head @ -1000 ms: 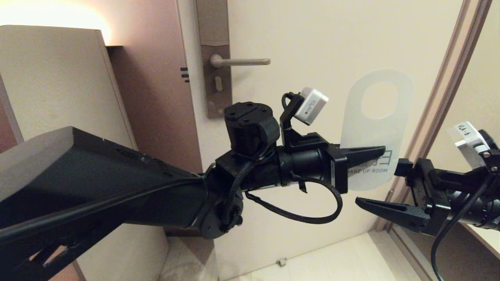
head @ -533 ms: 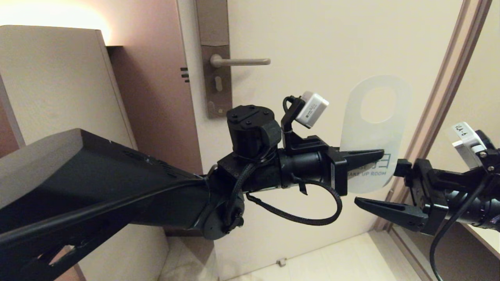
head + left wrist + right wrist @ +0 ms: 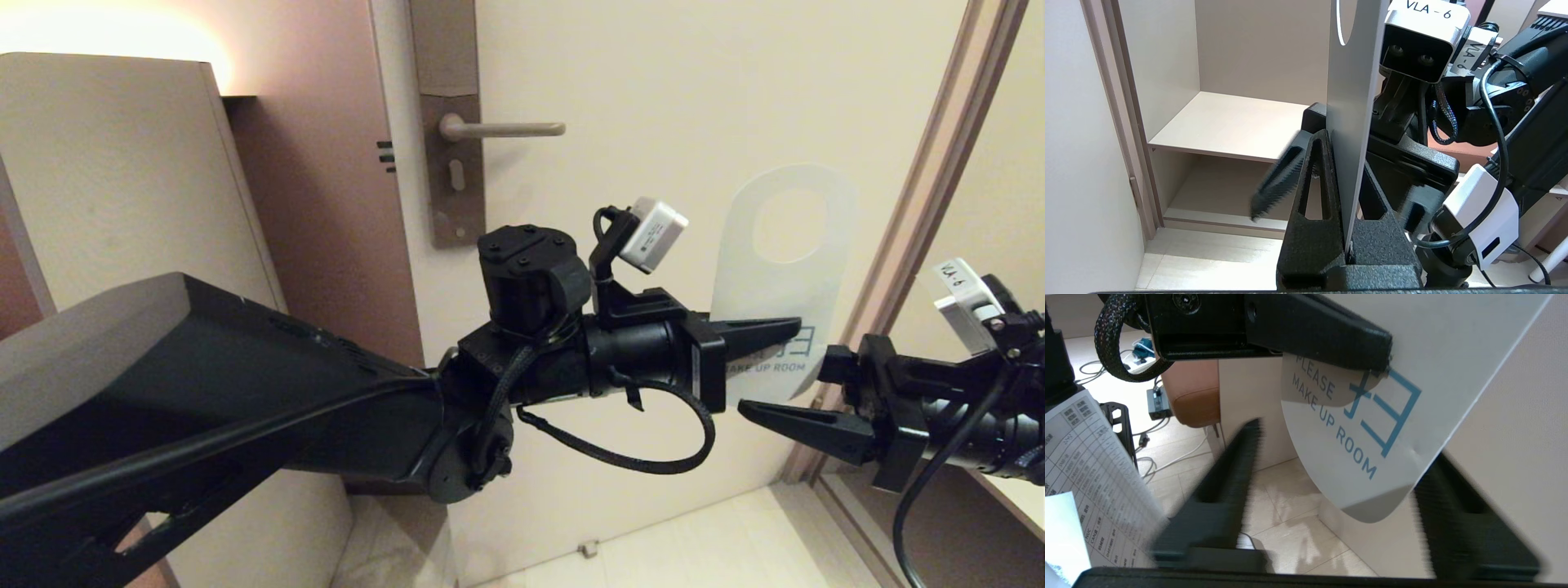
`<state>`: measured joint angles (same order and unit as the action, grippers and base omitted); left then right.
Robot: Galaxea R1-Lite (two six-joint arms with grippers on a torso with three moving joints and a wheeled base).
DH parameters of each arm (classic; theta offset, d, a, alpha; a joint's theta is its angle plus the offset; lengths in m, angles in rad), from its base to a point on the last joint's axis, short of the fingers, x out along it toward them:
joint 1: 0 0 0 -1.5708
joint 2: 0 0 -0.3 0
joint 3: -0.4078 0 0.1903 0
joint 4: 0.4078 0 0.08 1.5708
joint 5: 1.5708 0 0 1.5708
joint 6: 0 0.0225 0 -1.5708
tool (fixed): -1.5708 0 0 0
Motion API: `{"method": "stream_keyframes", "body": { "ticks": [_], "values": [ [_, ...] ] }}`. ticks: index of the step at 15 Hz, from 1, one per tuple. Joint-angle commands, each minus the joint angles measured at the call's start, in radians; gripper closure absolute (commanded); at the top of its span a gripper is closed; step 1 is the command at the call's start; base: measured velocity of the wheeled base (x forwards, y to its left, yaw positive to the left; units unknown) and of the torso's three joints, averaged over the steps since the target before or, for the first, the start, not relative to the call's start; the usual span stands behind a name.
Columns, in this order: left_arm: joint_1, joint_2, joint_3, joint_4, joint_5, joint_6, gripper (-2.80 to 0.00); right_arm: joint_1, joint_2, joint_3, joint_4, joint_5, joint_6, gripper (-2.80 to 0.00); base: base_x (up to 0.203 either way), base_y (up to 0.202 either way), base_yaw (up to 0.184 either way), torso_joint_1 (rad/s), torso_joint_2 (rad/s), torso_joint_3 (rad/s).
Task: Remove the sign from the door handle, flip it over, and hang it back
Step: Hand it to the other hand
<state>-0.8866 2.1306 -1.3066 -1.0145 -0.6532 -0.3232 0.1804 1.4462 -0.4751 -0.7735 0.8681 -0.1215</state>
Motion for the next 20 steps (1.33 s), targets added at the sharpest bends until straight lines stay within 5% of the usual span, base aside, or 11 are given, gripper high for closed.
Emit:
{"method": "stream_keyframes", "body": {
  "ticks": [1, 17, 18, 19, 20],
  "values": [
    [0.001, 0.002, 0.001, -0.006, -0.003, -0.002, 0.00, 0.001, 0.002, -0.002, -0.004, 0.005, -0.003, 0.00, 0.000, 0.000, 0.000, 0.000, 0.00, 0.000],
    [0.000, -0.006, 0.029, -0.009, -0.002, 0.001, 0.00, 0.001, -0.006, 0.009, -0.004, 0.002, -0.010, 0.00, 0.000, 0.000, 0.000, 0.000, 0.00, 0.000],
    [0.000, -0.007, 0.029, -0.009, -0.002, 0.001, -0.36, 0.001, -0.006, 0.012, -0.004, 0.001, -0.010, 0.00, 0.000, 0.000, 0.000, 0.000, 0.00, 0.000],
    [0.000, -0.006, 0.029, -0.009, -0.002, 0.001, -2.80, 0.001, -0.006, 0.016, -0.005, 0.000, -0.010, 0.00, 0.000, 0.000, 0.000, 0.000, 0.00, 0.000],
    [0.000, -0.006, 0.029, -0.009, -0.002, 0.003, -2.80, 0.001, -0.006, 0.020, -0.005, 0.000, -0.010, 0.00, 0.000, 0.000, 0.000, 0.000, 0.00, 0.000]
  ]
}}
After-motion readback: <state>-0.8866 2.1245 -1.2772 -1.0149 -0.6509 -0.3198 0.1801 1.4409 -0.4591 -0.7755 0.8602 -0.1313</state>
